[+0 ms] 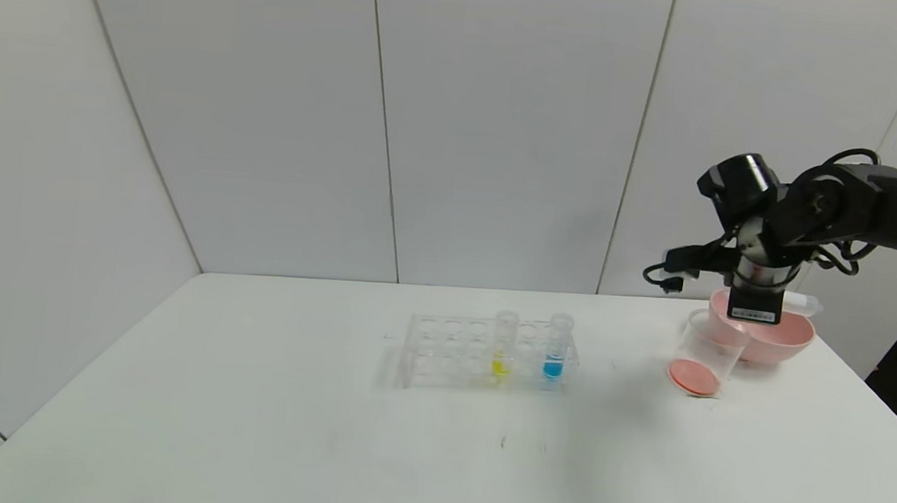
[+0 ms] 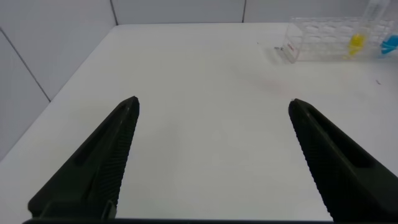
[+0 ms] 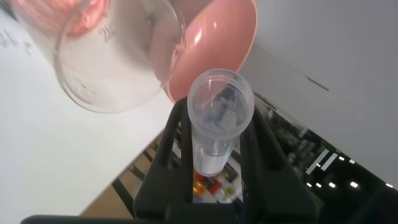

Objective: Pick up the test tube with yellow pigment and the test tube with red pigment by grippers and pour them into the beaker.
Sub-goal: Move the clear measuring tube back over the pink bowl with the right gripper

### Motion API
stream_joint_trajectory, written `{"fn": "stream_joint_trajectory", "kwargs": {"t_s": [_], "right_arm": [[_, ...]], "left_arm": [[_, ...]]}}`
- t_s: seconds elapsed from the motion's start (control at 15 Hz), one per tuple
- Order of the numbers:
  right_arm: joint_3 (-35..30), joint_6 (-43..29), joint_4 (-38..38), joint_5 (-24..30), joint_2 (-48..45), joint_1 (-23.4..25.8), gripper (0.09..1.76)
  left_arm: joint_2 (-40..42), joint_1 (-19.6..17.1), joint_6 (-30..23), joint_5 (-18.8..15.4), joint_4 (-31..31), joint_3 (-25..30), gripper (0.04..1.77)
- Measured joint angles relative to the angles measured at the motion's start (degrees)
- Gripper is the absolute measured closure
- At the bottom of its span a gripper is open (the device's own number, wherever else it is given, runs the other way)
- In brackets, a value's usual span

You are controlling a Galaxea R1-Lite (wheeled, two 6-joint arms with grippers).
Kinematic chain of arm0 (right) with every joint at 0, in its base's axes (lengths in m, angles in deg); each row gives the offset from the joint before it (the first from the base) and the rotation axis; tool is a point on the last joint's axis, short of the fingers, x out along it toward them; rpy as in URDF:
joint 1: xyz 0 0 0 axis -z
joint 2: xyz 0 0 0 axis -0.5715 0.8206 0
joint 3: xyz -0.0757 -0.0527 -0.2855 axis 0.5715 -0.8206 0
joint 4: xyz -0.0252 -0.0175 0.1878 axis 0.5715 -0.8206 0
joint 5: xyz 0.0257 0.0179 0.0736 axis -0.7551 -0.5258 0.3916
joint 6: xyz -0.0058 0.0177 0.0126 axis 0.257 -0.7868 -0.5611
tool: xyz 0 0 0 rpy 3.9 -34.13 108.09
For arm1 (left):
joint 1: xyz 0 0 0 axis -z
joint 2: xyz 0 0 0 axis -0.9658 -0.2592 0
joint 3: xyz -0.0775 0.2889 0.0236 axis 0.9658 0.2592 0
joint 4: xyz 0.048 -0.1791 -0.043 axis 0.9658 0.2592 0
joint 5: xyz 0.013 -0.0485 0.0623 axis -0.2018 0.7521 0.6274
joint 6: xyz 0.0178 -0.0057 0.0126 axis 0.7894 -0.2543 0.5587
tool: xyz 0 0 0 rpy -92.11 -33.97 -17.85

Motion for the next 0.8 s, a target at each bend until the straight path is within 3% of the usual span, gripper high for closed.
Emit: {"fn": "stream_joint_trajectory", "kwargs": {"t_s": [0.47, 0.67, 0.8], "right_arm": [[-1.5, -24.2, -3.0, 34.5, -9.6, 6.7, 1.35], [-5.7, -31.4, -2.4, 43.3, -14.6, 10.1, 1.35], [-11.1, -33.9, 1.3, 45.4, -18.0, 12.1, 1.35]], "left_arm": [[0.0, 0.0, 0.0, 0.0, 0.0, 0.0, 0.09], [0.0, 0.0, 0.0, 0.0, 0.0, 0.0, 0.09], [0.0, 0.0, 0.0, 0.0, 0.0, 0.0, 0.09]]}}
